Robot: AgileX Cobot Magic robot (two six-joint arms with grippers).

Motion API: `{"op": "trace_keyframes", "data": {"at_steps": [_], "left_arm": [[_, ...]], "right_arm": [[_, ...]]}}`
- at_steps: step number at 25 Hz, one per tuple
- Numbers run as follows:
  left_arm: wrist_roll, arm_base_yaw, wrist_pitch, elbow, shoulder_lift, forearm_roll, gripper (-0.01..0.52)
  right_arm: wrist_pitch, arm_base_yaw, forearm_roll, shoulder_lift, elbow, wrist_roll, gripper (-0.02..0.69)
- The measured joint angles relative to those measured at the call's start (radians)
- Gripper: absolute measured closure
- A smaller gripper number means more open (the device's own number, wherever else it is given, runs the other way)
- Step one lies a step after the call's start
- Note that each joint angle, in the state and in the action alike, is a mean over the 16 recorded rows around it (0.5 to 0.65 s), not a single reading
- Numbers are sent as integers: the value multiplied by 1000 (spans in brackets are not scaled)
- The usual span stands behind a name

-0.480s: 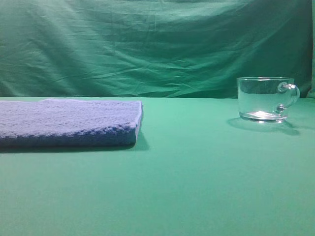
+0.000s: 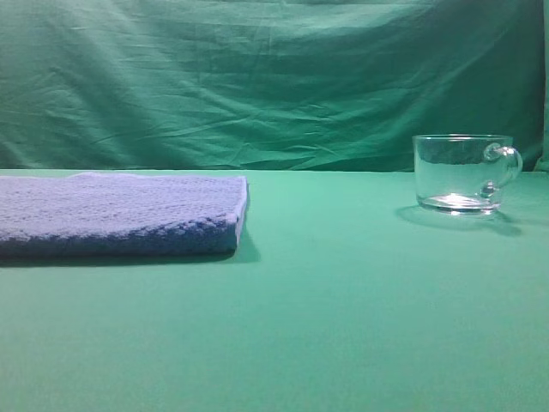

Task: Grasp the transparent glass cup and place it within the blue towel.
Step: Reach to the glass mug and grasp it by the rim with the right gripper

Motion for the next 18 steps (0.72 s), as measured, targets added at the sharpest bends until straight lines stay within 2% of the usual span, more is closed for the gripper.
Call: {"op": "trace_keyframes", "data": {"at_steps": [13, 18], "left_arm": [[0, 0, 0, 0, 0, 0, 514], [0, 0, 0, 0, 0, 0, 514]], "right_arm": [[-3, 0, -2, 0, 0, 0, 665], [-67, 0, 28, 0, 0, 12, 665]]}}
